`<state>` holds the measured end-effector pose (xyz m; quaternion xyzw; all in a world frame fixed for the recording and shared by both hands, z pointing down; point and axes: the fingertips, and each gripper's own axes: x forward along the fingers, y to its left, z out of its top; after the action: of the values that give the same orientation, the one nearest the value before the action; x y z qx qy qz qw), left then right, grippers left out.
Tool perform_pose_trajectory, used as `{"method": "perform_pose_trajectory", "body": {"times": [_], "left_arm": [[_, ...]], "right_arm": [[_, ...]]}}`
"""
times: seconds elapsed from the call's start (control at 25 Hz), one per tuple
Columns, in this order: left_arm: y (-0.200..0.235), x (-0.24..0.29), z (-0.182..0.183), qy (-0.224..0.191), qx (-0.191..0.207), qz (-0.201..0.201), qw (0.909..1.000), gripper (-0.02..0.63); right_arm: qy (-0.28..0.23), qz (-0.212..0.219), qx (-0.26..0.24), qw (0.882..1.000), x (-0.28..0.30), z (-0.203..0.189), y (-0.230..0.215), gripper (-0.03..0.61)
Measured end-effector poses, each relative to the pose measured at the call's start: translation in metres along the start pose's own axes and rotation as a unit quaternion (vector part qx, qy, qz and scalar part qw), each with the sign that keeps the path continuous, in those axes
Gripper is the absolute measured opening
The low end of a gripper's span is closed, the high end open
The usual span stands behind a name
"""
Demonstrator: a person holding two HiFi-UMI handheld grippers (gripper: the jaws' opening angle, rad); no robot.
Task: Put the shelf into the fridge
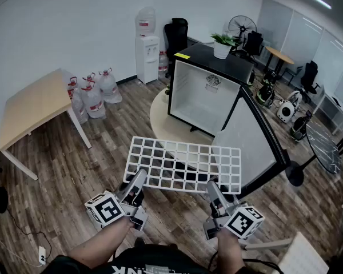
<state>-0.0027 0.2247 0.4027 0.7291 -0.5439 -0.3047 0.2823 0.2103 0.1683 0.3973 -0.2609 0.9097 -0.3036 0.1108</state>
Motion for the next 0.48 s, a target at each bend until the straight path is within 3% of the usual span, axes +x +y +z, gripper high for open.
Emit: {"method": "perform_pose_trajectory", "body": {"times": [0.48], "left_arm": [[0.0081,-0.0068,0.0079,0.001,-0.005,-0.004,1.0,0.087]], "right_arm": [[-0.004,-0.003,-0.006,1.0,0.0065,-0.0059,0.0095,0.138]]}}
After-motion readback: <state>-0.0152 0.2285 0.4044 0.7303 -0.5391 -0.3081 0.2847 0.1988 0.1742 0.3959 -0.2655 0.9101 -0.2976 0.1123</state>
